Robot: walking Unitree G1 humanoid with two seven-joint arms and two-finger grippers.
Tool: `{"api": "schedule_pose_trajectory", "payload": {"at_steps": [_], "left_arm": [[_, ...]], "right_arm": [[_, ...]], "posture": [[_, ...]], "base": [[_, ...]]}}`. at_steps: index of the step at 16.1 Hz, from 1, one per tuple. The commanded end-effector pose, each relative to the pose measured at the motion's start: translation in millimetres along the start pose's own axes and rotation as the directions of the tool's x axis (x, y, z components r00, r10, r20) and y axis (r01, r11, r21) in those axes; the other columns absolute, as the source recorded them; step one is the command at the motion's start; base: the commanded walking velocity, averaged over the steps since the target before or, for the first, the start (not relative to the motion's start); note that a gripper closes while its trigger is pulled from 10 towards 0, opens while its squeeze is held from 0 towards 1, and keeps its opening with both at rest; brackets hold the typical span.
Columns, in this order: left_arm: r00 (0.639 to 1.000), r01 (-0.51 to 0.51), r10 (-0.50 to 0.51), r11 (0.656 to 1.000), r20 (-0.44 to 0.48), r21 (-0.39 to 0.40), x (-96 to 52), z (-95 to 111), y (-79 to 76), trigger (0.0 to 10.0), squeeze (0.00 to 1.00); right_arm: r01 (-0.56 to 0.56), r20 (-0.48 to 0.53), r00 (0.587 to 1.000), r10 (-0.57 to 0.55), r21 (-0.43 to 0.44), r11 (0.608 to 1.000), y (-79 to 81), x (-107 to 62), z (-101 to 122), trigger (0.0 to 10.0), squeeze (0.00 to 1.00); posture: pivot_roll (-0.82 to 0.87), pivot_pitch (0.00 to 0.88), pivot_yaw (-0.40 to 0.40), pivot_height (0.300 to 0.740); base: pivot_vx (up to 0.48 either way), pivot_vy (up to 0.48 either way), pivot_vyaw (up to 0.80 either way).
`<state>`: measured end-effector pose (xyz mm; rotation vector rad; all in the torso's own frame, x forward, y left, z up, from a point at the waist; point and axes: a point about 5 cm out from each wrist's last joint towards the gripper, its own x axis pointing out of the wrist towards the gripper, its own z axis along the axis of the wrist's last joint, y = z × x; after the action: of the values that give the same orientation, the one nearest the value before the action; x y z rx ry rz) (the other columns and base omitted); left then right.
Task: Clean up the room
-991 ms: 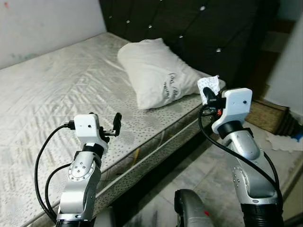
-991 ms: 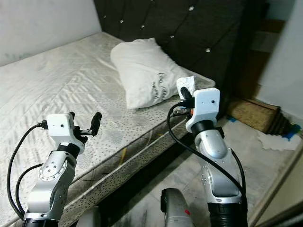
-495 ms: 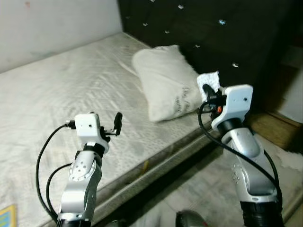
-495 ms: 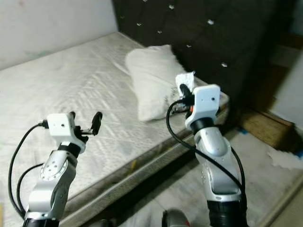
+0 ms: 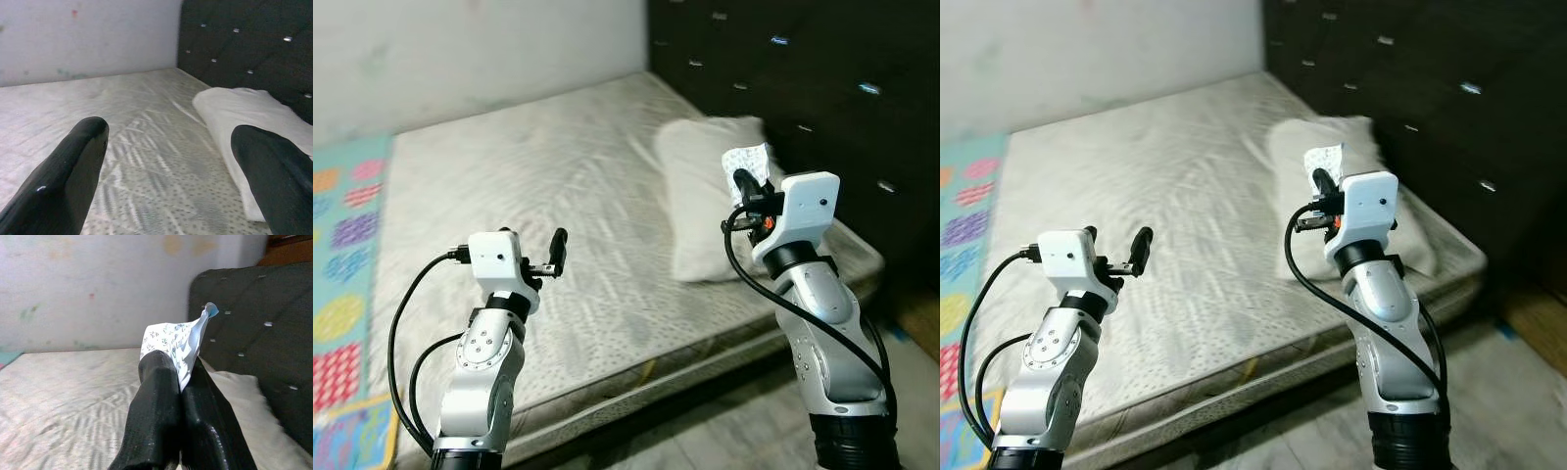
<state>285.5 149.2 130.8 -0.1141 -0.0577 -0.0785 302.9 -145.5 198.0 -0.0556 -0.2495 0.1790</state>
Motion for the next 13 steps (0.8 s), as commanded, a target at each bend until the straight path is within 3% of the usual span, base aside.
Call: {"api": "schedule_pose_trajectory", "payload": {"at_steps": [1,11,13], "left_arm": [[1.000,-0.003,0.004,1.000,-0.009,0.015,-0.3,-1.7,3.1,10.0,0.00],[1.000,-0.024,0.024,0.999,-0.004,0.037,5.1,-0.9,5.0,10.0,0.00],[1.000,-0.022,0.022,0.999,-0.007,0.036,3.8,-1.7,4.4,10.0,0.00]], "right_arm": [[-0.024,0.008,1.000,0.024,0.006,1.000,4.9,-0.4,0.6,10.0,0.00],[-0.032,0.001,0.999,0.032,-0.008,0.999,6.6,0.2,-5.5,10.0,0.00],[-0.039,-0.002,0.999,0.039,-0.023,0.999,6.9,-1.4,-6.3,10.0,0.00]], "posture": [[-0.23,0.000,0.079,0.740],[-0.23,0.000,0.085,0.740],[-0.23,0.000,0.084,0.740]], "base": [[0.000,0.000,0.00],[0.000,0.000,0.00],[0.000,0.000,0.80]]}}
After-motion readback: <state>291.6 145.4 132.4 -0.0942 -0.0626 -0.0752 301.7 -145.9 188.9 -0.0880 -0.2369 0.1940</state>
